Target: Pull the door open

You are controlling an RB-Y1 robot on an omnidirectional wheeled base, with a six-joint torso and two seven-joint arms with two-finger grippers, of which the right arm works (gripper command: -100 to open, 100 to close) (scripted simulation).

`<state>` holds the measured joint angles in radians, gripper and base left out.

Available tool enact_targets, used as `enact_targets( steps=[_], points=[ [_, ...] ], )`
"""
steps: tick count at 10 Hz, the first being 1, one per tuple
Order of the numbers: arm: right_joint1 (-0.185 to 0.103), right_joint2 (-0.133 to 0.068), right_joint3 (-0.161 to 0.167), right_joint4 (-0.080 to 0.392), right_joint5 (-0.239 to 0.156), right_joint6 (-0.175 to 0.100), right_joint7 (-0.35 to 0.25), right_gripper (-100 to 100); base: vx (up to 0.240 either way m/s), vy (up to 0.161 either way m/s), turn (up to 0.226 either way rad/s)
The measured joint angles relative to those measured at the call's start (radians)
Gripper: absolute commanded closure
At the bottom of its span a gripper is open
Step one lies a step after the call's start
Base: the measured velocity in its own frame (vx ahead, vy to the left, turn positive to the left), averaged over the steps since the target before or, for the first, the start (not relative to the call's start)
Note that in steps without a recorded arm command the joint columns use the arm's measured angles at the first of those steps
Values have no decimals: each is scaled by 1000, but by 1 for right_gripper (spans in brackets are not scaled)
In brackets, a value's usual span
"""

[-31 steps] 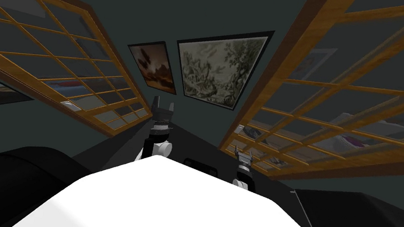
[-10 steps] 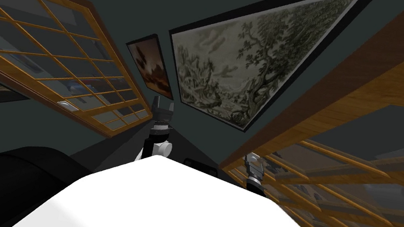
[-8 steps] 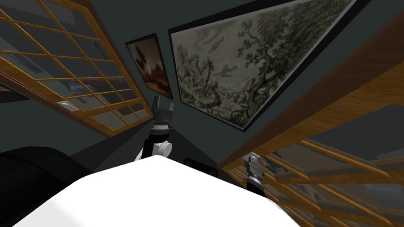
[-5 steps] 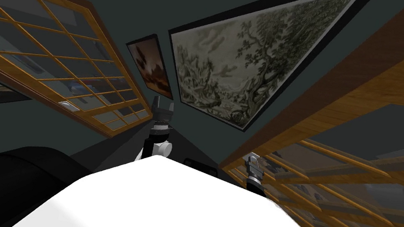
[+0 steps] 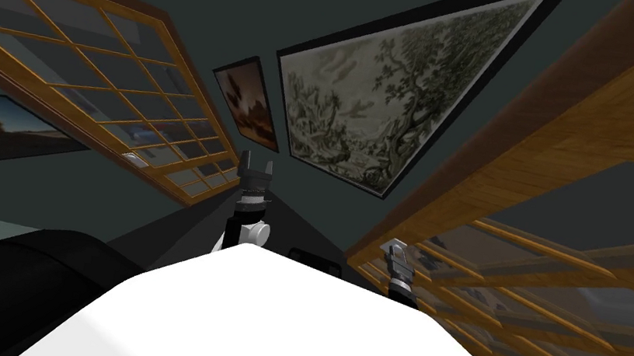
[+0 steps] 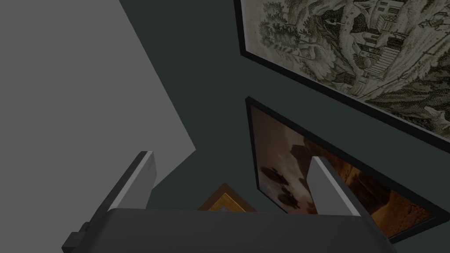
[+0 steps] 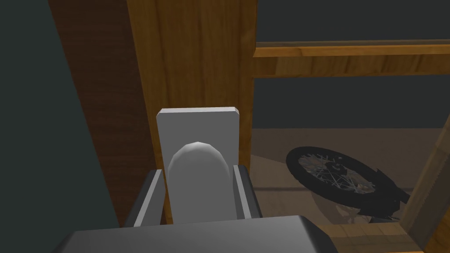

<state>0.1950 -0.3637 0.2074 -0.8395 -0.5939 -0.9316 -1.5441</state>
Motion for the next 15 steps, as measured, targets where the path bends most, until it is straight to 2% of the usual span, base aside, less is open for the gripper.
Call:
enact_targets(
  steps=[5,6,7,10,13,15],
  points=[
    [38,-45,56,-24,27,-26,-60,100,-181,-11,75],
    [40,-45,59,-23,28,-25,-62,100,-135,-15,94],
    [46,-53,65,-25,32,-31,-69,100,-206,-58,114],
    [56,-77,99,-10,52,-75,-106,100,-210,-37,97],
    [88,-105,130,-28,70,-101,-135,100,-190,-17,69],
    [95,-111,139,-24,75,-109,-142,100,-197,-28,157]
  ],
)
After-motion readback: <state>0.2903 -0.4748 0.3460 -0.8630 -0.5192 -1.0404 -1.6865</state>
